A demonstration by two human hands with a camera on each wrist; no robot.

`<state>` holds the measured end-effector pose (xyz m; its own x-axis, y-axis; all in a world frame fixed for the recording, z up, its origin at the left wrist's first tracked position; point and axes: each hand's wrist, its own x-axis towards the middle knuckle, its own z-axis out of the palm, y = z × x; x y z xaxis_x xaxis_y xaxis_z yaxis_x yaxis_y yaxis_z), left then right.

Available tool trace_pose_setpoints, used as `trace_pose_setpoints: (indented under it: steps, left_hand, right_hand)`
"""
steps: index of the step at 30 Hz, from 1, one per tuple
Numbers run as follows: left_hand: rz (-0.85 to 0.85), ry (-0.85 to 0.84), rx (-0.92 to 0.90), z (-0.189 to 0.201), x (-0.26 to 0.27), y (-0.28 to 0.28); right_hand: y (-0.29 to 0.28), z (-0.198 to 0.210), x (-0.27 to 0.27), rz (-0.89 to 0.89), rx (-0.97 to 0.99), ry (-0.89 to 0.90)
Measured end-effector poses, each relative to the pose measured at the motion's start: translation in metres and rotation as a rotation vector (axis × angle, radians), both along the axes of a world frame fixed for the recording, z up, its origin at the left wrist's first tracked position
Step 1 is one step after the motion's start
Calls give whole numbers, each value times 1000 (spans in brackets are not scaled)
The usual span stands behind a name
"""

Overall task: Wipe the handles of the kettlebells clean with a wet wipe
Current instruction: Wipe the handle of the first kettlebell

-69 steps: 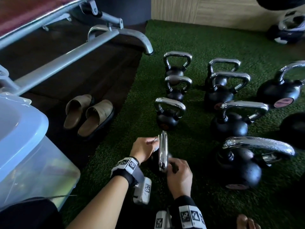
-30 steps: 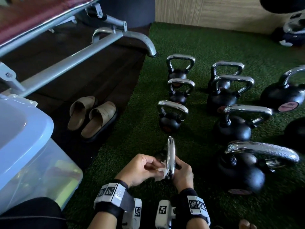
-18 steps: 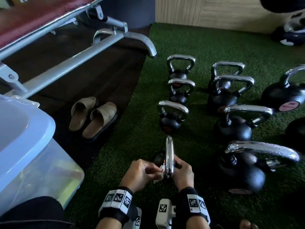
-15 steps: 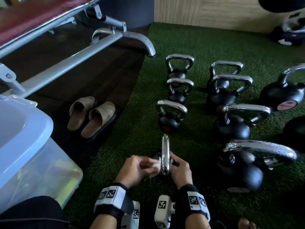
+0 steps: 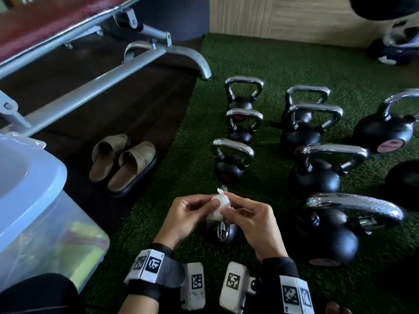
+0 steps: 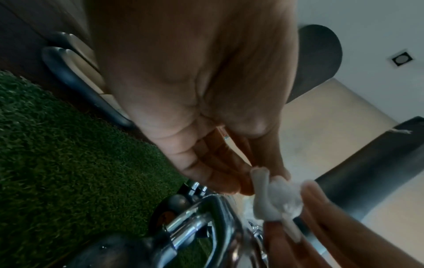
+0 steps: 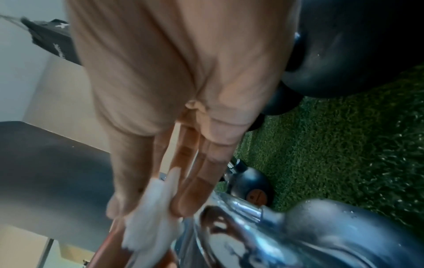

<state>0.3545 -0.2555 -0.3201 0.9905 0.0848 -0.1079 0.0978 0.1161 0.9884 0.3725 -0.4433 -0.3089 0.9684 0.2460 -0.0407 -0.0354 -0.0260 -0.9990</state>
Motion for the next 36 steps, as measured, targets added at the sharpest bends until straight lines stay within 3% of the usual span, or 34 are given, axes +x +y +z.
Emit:
trace_pose_setpoints:
  steps: [7,9,12,13,14,16,19,26,36]
  left_hand:
    - [30,103,5,-17,5,6]
    - [-18,130,171,-41,5,16]
    - [-350,170,681,-78,0,14]
    - [-429,159,753,-88,-1,3]
    - [-437,178,756,-93,-3,-10]
    - [-245,201,671,-99,-6,-32]
    - [-94,84,727,-103,-4,-41]
    - [-295,56,672,-93,6,-14]
    - [-363,60,623,-84,10,-9]
  right_hand:
    - [-2,-11,4,-184,-32,-32]
    - [-10,-17,7,-301,-29,-17]
    - [-21,-24,10,-421,-30,19]
    - [-23,-29,11,-432,-26,32]
    - [-23,-33,12,-445,-33,51]
    - [-21,-41,13,-486,-53,94]
    - [-14,-51,15,-537,-83,139]
    - [9,-71,27,-595,-94,262]
    - [34,-66,44,-513,-222,265]
